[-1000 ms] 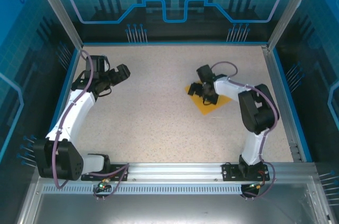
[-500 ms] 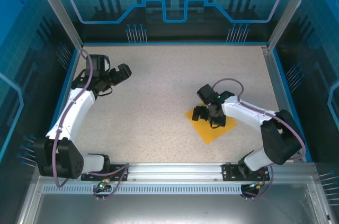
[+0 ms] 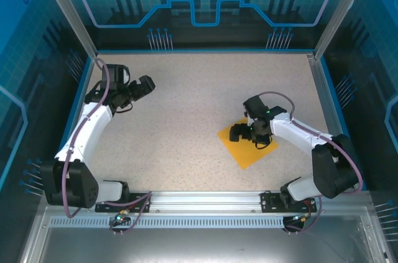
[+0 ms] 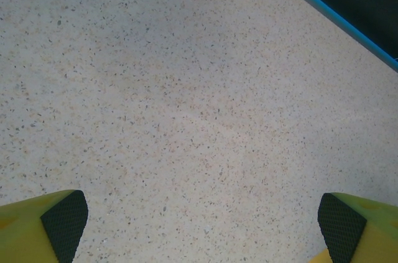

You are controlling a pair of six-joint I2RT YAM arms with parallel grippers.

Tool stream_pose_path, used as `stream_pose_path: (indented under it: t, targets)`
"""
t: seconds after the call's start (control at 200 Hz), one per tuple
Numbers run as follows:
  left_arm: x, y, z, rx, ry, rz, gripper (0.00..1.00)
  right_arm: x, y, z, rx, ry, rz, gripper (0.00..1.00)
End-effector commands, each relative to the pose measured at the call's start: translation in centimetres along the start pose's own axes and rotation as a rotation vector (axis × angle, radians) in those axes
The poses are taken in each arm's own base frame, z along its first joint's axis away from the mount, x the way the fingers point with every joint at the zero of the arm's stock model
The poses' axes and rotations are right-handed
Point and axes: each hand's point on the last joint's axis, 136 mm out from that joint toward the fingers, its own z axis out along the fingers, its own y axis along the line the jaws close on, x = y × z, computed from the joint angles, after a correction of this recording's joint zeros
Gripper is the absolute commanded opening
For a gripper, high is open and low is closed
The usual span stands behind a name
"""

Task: Fold a paper plane with a square sheet of paper (pick it up from the middle)
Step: Rotate the square sheet of paper at the center of the table.

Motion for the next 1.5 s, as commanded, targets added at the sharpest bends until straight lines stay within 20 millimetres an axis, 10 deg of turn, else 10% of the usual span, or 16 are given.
stream_pose_path:
  t: [0.0,0.585,1.02,1.316,1.496]
  targets:
    - [-0.1,-0.8,0.1,0.02,0.028,-0.015,0.99,2.9,1.2,0.5,-0.011,0.067,-0.023,0.99]
    - [0.2,-0.2,1.1,-0.011,0.054,-0.012,0.98,4.7,7.4,4.7,-0.116,0.136,-0.06,0.99]
    - [0.4,-0.1,1.5,-0.022,0.073,-0.016,0.98,-3.0,11.9,2.0,-0.1,-0.066,0.077,0.99]
    - [0.7,-0.2,1.7,-0.014,0.097,-0.034,0.98,-3.6,3.9,-0.5,0.179,0.016,-0.069,0.99]
    - [1.1,-0.2,2.2,-0.011,0.123,-0.048,0.99,-4.8,2.3,0.2,0.203,0.051,-0.106,1.0]
